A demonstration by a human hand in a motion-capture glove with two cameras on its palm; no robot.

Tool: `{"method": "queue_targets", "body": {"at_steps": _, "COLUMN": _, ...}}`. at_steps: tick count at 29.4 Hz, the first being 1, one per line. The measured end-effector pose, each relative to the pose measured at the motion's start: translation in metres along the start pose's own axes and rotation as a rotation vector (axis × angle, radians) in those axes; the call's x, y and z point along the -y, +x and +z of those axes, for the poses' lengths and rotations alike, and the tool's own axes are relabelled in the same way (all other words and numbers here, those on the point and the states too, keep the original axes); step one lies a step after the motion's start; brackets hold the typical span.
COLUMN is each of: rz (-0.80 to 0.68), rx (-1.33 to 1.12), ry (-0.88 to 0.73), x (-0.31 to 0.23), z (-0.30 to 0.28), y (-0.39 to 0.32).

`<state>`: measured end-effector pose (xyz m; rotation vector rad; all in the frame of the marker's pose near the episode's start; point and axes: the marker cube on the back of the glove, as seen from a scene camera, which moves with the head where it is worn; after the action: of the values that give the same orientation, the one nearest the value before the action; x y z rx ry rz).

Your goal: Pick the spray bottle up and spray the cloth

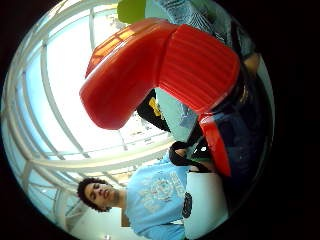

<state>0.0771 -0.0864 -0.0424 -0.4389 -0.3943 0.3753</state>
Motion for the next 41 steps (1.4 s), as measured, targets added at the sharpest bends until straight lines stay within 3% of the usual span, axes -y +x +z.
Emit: {"method": "queue_targets", "body": {"at_steps": 41, "rz": -0.006, "rx": -0.024, "ry": -0.003, "x": 0.0004, "z": 0.0013, "y": -0.003}}
